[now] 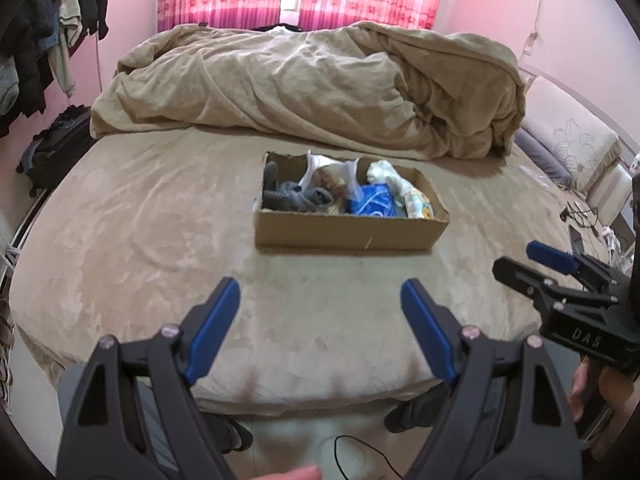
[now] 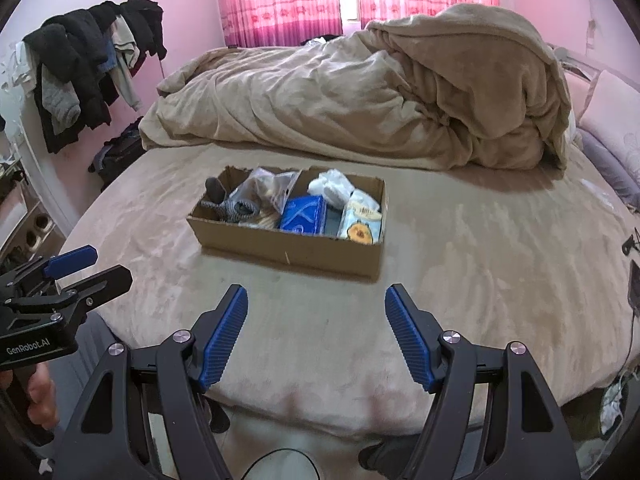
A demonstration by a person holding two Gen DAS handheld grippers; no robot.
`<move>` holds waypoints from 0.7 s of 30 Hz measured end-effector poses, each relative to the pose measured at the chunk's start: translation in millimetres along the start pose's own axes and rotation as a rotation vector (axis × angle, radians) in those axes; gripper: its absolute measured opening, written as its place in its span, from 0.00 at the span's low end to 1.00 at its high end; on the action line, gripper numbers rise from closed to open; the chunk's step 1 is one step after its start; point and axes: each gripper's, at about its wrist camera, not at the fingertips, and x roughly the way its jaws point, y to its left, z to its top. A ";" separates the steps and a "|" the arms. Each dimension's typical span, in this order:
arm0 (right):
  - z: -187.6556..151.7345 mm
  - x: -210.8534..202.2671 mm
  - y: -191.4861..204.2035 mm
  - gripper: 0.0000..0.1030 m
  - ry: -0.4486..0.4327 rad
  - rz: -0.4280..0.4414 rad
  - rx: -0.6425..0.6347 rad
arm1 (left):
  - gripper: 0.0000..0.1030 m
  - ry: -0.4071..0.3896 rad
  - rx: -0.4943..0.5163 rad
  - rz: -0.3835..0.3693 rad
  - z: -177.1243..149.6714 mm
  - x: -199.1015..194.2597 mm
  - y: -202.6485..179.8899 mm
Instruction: Organize objects
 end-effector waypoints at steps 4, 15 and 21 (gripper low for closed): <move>-5.7 1.9 2.4 0.72 0.015 0.006 -0.002 | 0.81 0.005 0.003 0.002 -2.6 0.3 1.0; -6.4 3.0 3.5 0.72 0.020 0.016 0.003 | 0.81 0.015 0.007 -0.002 -4.9 2.0 0.0; -6.6 2.9 3.0 0.72 0.020 0.017 0.004 | 0.81 0.016 0.005 -0.003 -4.1 3.2 1.6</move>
